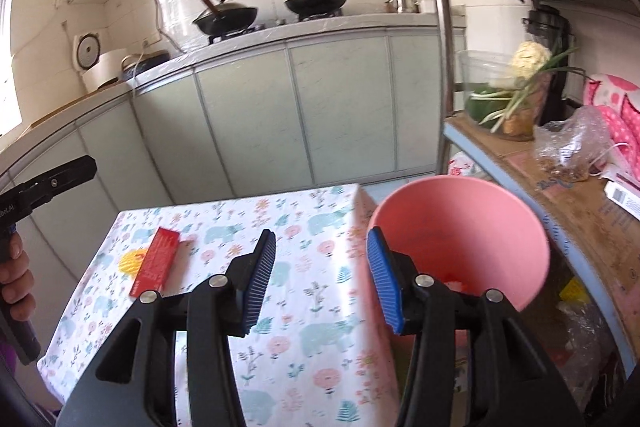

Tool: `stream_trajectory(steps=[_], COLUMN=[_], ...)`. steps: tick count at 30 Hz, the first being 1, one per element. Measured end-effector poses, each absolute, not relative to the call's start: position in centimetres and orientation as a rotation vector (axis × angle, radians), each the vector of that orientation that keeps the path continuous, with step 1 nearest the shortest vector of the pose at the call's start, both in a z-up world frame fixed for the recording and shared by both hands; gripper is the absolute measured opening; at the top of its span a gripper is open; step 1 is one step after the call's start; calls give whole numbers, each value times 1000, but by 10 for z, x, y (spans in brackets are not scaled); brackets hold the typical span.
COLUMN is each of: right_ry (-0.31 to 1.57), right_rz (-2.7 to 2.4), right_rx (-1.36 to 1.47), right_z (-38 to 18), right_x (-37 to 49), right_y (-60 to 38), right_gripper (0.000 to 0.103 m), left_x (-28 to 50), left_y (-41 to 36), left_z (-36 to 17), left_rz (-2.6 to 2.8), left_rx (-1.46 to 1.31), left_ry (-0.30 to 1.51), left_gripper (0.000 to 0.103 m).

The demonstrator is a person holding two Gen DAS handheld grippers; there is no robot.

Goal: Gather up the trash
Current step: 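Grasp the red toothpaste box with the right gripper while the left gripper approaches the yellow foam net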

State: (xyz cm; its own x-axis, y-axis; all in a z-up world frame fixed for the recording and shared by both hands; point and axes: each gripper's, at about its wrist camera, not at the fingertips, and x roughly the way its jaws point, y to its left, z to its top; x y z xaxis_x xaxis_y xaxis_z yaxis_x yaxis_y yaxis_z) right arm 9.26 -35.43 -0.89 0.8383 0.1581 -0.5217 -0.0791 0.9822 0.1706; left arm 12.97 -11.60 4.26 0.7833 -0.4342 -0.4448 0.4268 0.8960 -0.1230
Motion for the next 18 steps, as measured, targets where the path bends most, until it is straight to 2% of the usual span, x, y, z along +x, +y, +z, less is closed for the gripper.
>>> stream_trajectory(steps=[9,18], right_ry=[638,754], right_rz=[242,406], right_rx=[92,82], right_z=[-21,-33], right_x=[102,126], right_y=[-302,-245], right_gripper=[49,49], left_x=[116,109], left_y=[-33,-1], left_z=[0,-41], left_rz=[-256,-169], left_rx=[-105,-141], left_ry=[590,673], left_gripper=[36,36])
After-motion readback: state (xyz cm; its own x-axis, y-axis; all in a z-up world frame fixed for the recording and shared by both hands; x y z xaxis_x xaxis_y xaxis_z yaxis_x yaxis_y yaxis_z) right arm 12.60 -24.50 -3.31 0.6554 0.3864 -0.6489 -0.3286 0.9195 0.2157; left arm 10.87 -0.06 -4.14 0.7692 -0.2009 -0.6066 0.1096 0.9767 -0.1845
